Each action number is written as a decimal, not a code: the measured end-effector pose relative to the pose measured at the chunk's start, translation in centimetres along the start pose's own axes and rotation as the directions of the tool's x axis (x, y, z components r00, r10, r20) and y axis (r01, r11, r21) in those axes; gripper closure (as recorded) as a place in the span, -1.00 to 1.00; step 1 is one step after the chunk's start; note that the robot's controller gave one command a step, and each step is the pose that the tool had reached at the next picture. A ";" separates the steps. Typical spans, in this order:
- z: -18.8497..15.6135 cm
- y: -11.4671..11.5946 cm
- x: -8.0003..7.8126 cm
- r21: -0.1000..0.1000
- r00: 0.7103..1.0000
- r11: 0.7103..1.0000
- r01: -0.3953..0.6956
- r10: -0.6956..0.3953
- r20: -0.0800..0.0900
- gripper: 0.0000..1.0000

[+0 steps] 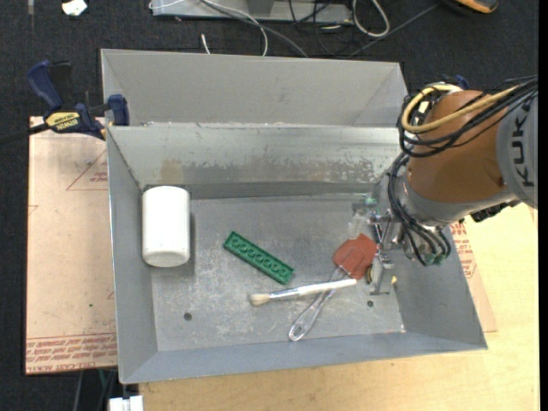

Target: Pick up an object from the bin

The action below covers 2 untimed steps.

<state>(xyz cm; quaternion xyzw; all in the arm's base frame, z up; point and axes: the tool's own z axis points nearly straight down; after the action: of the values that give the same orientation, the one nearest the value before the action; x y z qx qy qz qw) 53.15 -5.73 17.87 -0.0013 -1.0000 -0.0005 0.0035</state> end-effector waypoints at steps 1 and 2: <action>-0.5 0.0 -0.2 0.001 1.000 1.000 0.002 -0.002 0.008 -1.00; 4.5 2.9 0.9 0.002 0.986 0.986 0.165 -0.165 0.009 -1.00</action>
Offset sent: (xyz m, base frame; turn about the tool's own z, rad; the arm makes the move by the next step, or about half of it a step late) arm -0.0234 0.0640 -0.1087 -0.3720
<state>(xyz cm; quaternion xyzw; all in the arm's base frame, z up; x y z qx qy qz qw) 52.26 -2.85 13.34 0.0814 -0.9967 -0.0004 -0.0012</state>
